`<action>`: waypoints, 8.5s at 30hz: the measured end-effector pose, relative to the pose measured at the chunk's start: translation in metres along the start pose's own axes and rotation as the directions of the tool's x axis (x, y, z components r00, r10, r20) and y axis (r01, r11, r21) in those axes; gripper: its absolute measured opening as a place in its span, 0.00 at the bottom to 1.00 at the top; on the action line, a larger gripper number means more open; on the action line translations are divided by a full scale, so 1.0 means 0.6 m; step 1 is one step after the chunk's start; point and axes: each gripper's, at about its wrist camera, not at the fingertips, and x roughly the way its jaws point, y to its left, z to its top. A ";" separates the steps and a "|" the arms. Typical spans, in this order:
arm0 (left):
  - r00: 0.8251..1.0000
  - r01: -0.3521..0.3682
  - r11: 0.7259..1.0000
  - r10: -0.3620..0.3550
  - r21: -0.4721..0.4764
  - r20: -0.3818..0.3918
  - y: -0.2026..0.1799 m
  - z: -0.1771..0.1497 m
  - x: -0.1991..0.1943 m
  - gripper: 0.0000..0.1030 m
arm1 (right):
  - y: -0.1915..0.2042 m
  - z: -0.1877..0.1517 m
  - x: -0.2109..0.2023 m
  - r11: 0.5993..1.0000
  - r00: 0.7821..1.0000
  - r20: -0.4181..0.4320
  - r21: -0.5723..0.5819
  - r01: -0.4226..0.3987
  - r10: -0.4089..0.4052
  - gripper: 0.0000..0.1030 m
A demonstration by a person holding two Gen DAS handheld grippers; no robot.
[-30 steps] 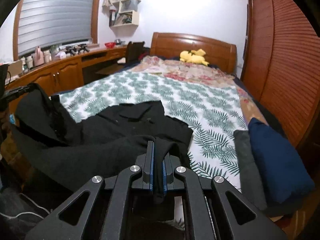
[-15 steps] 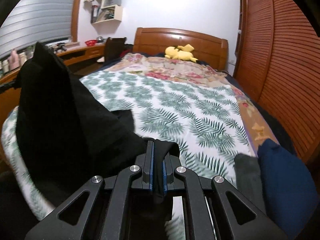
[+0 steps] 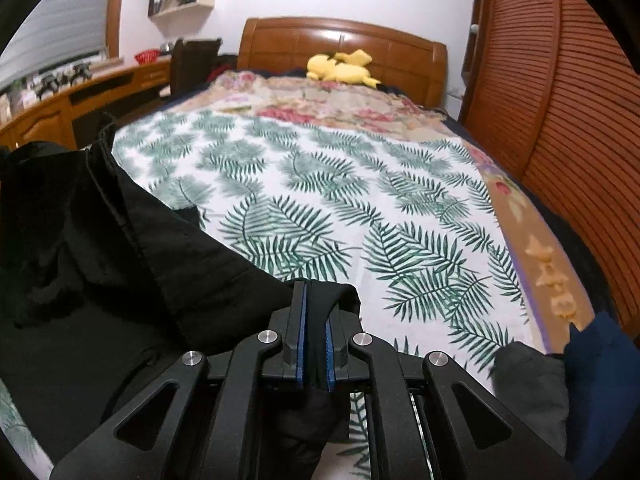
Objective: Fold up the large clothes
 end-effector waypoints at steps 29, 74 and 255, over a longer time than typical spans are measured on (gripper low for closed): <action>0.992 0.098 0.995 -0.100 -0.034 -0.074 0.029 -0.004 0.002 0.12 | 0.037 0.061 0.108 0.987 0.986 -0.056 0.019 0.159 -0.158 0.05; 0.957 0.241 0.963 -0.215 0.124 -0.195 -0.140 -0.100 -0.047 0.18 | 0.136 -0.189 -0.044 0.994 0.978 -0.185 0.058 -0.090 0.099 0.60; 0.950 0.255 0.947 -0.206 0.197 -0.235 -0.346 -0.092 -0.115 0.28 | 0.048 -0.250 -0.251 0.969 0.971 0.130 0.120 -0.216 0.200 0.61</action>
